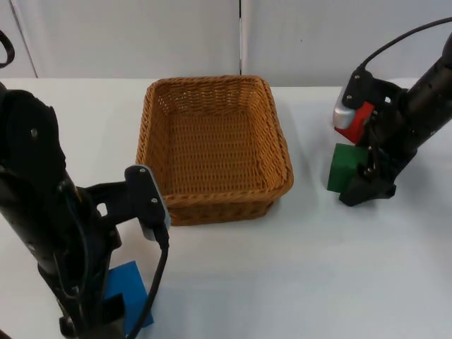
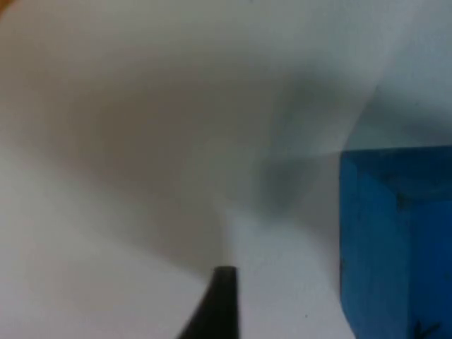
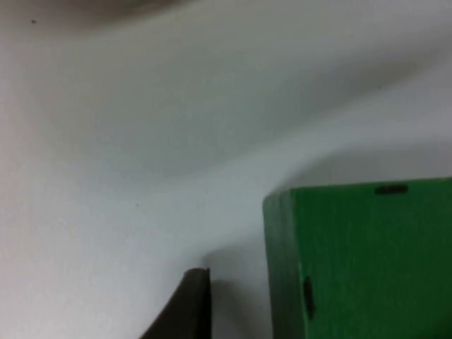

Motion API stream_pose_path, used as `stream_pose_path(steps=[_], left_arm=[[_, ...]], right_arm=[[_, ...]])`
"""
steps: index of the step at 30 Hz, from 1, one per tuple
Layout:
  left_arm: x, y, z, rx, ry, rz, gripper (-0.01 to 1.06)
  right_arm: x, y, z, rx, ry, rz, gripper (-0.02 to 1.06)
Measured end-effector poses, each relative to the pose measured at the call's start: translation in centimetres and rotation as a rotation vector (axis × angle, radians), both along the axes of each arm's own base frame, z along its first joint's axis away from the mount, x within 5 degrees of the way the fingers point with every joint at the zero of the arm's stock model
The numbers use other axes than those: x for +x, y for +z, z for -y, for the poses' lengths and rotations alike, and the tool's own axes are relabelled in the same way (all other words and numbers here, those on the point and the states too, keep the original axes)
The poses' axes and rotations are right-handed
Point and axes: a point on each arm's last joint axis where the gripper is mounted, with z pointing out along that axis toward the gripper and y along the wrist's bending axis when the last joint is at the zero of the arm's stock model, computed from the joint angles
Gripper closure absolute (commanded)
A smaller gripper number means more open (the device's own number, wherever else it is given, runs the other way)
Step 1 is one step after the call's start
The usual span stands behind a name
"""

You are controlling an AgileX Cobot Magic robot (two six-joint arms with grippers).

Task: Pick up one cube with each hand and place exactly two cubes into the same basket, leaving the remaining cube outside.

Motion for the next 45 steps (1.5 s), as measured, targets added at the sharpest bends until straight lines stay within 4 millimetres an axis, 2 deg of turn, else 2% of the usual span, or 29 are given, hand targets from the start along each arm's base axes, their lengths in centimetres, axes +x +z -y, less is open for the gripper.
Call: stream_pose_path(steps=[1, 5, 6, 10, 11, 15, 16, 20, 21, 22, 27, 28, 32, 33, 38, 43, 45], left_arm=[[0.0, -0.1, 0.0, 0.000, -0.001, 0.001, 0.33], [0.0, 0.0, 0.1, -0.007, 0.013, -0.003, 0.70], [0.0, 0.0, 0.1, -0.012, 0.022, -0.005, 0.70], [0.0, 0.0, 0.2, -0.026, 0.049, -0.011, 1.06], [0.0, 0.0, 0.2, -0.026, 0.049, -0.011, 1.05], [-0.4, 0.0, 0.2, -0.021, 0.049, -0.053, 1.05], [-0.4, 0.0, 0.2, -0.021, 0.049, -0.053, 1.05], [-0.8, 1.0, 0.2, -0.027, 0.052, -0.074, 1.05], [-0.8, 1.7, 0.2, -0.038, 0.059, -0.064, 1.05], [-0.8, 1.7, 0.2, -0.038, 0.059, -0.064, 1.05], [-1.4, 5.7, 0.2, -0.102, 0.081, 0.006, 1.05], [-1.4, 5.7, 0.2, -0.102, 0.081, 0.006, 1.05], [-2.1, 9.1, 0.0, -0.164, 0.098, 0.087, 1.05], [-2.1, 9.1, 0.0, -0.164, 0.098, 0.087, 1.05], [-3.0, 12.7, -0.3, -0.231, 0.121, 0.204, 1.05], [-3.7, 14.5, -0.4, -0.290, 0.144, 0.258, 1.05], [-3.7, 14.7, -0.4, -0.304, 0.155, 0.262, 1.05]], right_arm=[[0.0, 0.0, 0.0, 0.001, 0.000, 0.003, 0.19], [0.2, 0.0, 0.0, 0.000, -0.008, 0.018, 0.59], [0.2, 0.1, 0.0, 0.001, -0.009, 0.020, 0.59], [0.2, 0.1, 0.0, 0.000, -0.011, 0.024, 1.00], [0.2, 0.1, 0.0, 0.000, -0.011, 0.024, 1.05], [0.0, 2.1, -0.1, 0.020, -0.004, 0.027, 1.05], [0.0, 2.1, -0.1, 0.020, -0.004, 0.027, 1.05], [-1.0, 6.5, -0.2, 0.055, 0.037, 0.032, 1.05], [-1.3, 7.4, -0.3, 0.061, 0.046, 0.034, 1.05], [-1.3, 7.4, -0.3, 0.061, 0.046, 0.034, 1.05], [-2.6, 12.2, -0.2, 0.092, 0.066, 0.079, 1.05], [-2.6, 12.2, -0.2, 0.092, 0.066, 0.079, 1.05], [-3.7, 16.0, 0.1, 0.123, 0.042, 0.143, 1.05], [-3.7, 16.0, 0.1, 0.123, 0.042, 0.143, 1.05], [-4.7, 18.8, 0.3, 0.166, -0.024, 0.176, 1.05], [-4.9, 19.4, 0.3, 0.202, -0.101, 0.149, 1.05], [-4.9, 19.4, 0.3, 0.206, -0.111, 0.144, 1.05]])
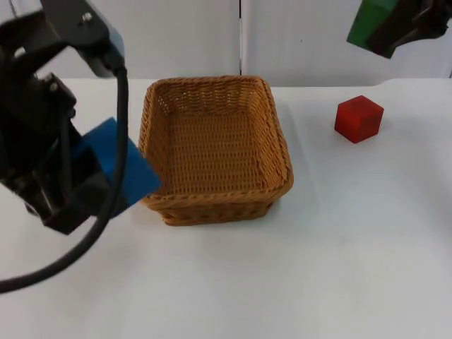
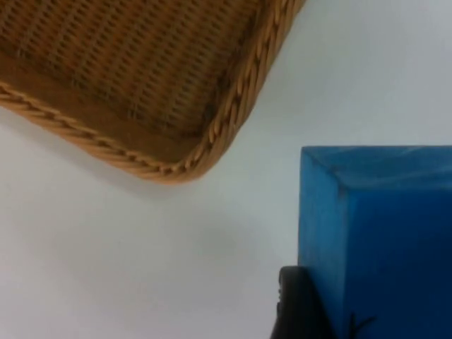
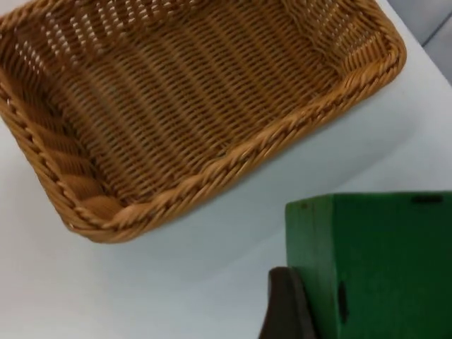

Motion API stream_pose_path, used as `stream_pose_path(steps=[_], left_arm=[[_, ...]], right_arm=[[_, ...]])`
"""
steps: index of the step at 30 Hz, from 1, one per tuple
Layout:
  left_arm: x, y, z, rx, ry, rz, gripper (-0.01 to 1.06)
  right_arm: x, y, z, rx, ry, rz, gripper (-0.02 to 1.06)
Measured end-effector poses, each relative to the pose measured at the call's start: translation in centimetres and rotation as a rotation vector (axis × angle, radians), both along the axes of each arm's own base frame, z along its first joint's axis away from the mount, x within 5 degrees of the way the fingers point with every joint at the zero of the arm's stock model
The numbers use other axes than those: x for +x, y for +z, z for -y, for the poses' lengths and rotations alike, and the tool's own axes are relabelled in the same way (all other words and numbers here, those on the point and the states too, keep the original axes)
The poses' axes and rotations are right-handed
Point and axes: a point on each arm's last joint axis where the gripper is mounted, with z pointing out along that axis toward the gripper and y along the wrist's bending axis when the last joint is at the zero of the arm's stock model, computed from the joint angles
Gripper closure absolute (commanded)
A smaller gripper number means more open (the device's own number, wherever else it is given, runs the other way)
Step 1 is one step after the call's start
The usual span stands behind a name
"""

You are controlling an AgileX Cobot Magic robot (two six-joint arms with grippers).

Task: Pick up one cube with each hand and place exactly two cubes into the same basket, leaving the remaining cube outside.

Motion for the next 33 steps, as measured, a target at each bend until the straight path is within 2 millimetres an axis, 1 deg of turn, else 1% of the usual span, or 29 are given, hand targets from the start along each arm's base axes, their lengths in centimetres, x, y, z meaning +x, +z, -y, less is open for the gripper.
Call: stream_pose_path(steps=[9, 22, 28, 33], left_arm=[[0.4, 0.5, 0.5, -0.101, 0.074, 0.024, 1.05], [0.9, 0.8, 0.7, -0.156, 0.126, 0.058, 1.05], [1.2, 1.1, 0.8, -0.191, 0.162, 0.086, 1.05], [1.6, 1.3, 0.8, -0.215, 0.195, 0.121, 1.05]], right_arm=[[0.0, 0.0, 0.0, 0.019, -0.034, -0.022, 1.05], [0.0, 0.0, 0.0, 0.024, -0.037, -0.026, 1.05], [0.1, 0.1, -0.1, 0.066, -0.085, -0.043, 1.05], [0.2, 0.3, -0.8, 0.080, -0.101, -0.022, 1.05]])
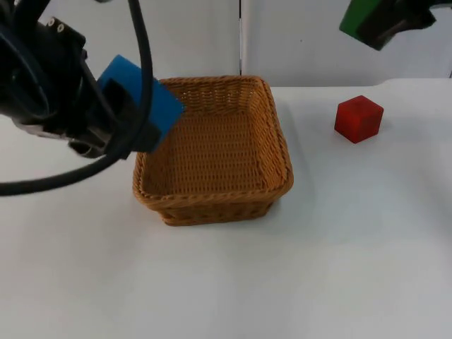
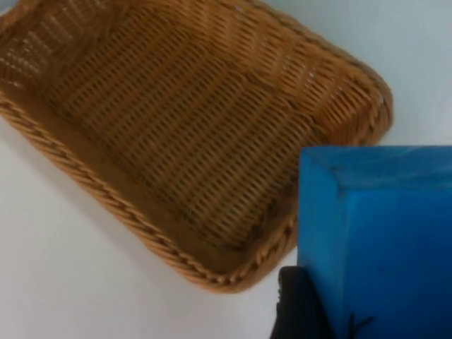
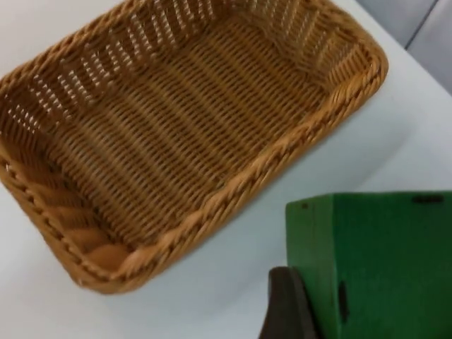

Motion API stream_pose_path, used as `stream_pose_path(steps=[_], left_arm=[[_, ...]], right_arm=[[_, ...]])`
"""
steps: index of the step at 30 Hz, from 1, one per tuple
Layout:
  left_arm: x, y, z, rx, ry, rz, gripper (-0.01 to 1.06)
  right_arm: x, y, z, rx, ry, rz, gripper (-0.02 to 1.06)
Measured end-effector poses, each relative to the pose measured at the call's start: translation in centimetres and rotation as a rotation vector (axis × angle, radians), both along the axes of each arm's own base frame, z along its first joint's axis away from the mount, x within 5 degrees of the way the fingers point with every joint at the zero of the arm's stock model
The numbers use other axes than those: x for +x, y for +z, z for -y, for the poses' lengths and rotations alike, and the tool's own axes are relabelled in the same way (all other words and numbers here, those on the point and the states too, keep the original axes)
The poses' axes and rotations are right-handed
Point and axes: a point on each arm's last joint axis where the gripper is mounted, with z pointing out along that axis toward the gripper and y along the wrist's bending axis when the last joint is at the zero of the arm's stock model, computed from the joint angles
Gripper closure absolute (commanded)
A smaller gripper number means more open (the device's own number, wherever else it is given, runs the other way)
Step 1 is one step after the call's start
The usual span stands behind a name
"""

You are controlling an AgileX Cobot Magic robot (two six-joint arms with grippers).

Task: Pick up one cube with each hand and place exactly two cubes into the same basket, leaving the remaining cube outside.

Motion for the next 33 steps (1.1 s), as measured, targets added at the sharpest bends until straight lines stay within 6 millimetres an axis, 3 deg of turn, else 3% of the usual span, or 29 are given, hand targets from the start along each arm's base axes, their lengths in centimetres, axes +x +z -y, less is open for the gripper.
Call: stream_pose_path(steps=[8, 16, 19, 25, 33], left_arm=[[2.0, -1.5, 0.9, 0.001, 0.020, -0.057, 1.05], [6.6, -1.9, 2.9, -0.004, 0.015, -0.073, 1.05], [8.8, -3.6, 4.1, 0.009, -0.001, -0.129, 1.05], [11.1, -5.8, 5.1, 0.026, -0.006, -0.165, 1.05], [14.0, -9.6, 6.3, 0.063, -0.028, -0.197, 1.05]], right_arm=[[0.4, -1.1, -2.7, 0.019, -0.004, 0.015, 1.05], [3.9, -2.4, -5.0, 0.098, -0.109, -0.048, 1.05], [6.0, -2.8, -6.4, 0.126, -0.114, -0.064, 1.05], [8.2, -3.8, -8.5, 0.155, -0.103, -0.084, 1.05], [10.9, -7.2, -11.9, 0.187, -0.085, -0.090, 1.05]])
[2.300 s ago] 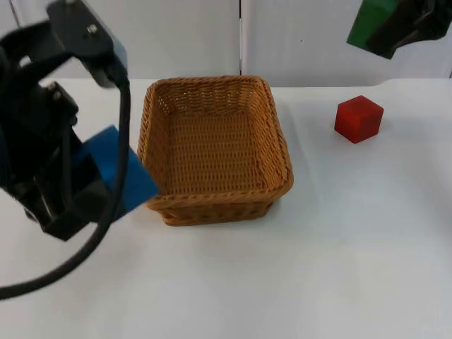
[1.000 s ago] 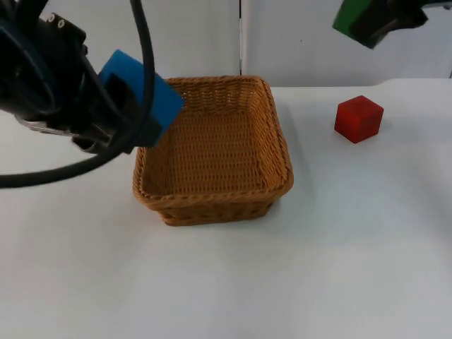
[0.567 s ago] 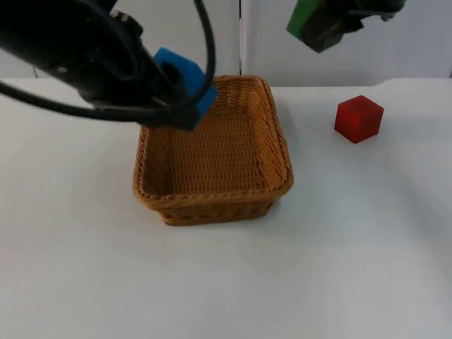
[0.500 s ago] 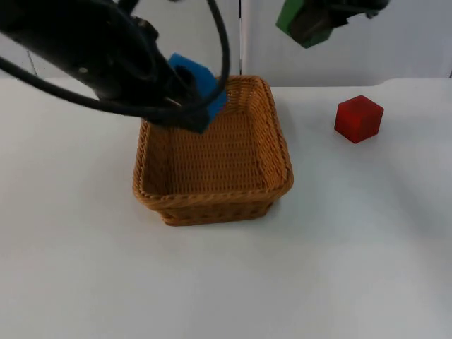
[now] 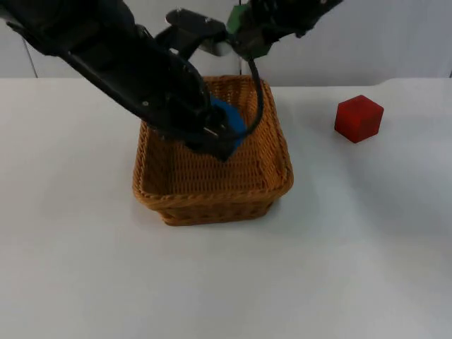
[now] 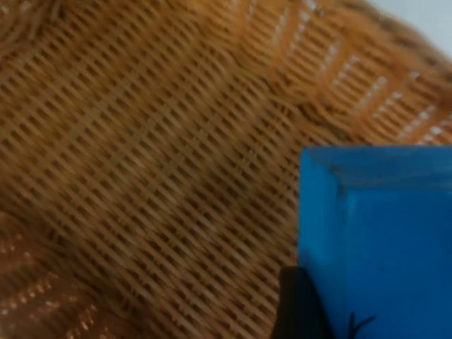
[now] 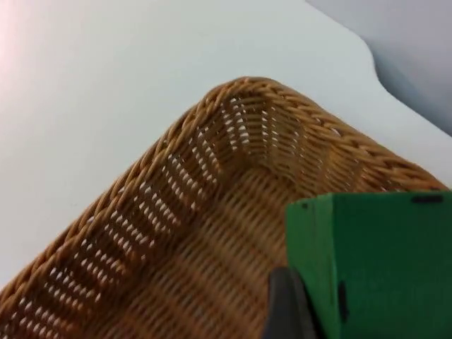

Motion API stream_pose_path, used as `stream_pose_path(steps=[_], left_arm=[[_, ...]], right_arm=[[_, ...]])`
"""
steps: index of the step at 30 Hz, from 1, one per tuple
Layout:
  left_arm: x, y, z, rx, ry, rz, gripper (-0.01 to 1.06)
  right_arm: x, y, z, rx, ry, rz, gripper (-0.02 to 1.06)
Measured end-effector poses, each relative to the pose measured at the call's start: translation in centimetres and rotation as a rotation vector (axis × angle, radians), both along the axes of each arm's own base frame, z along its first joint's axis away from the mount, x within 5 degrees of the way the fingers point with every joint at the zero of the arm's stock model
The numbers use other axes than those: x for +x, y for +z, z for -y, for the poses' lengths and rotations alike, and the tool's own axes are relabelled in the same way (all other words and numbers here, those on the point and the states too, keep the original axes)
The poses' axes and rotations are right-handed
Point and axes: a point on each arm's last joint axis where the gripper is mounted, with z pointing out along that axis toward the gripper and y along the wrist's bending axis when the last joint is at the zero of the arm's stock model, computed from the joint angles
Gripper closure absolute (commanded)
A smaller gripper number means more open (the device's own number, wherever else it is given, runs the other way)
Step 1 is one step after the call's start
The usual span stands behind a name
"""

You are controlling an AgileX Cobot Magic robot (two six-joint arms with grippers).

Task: Pick up one cube with each hand and place exactly two cubes into the same basket, leaving the remaining cube outside.

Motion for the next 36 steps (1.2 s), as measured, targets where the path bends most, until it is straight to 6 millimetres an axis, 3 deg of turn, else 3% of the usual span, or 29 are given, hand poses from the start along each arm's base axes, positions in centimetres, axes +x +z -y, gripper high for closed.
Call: stream_pose_path(steps=[10, 20, 29, 36], left_arm=[[0.7, -3.6, -0.1, 0.057, -0.005, -0.018, 1.05], [1.1, -4.7, -0.2, 0.081, -0.001, 0.016, 1.05], [1.2, -4.9, -0.2, 0.089, -0.007, 0.020, 1.05], [1.1, -4.9, -0.2, 0.090, -0.010, 0.017, 1.04]], right_arm=[[0.6, -4.6, -2.8, 0.010, -0.014, 0.023, 1.05], [1.2, -7.5, -3.1, 0.000, -0.043, 0.029, 1.05], [1.3, -8.2, -3.1, -0.008, -0.038, 0.029, 1.04], [1.3, -8.2, -3.1, -0.010, -0.035, 0.027, 0.85]])
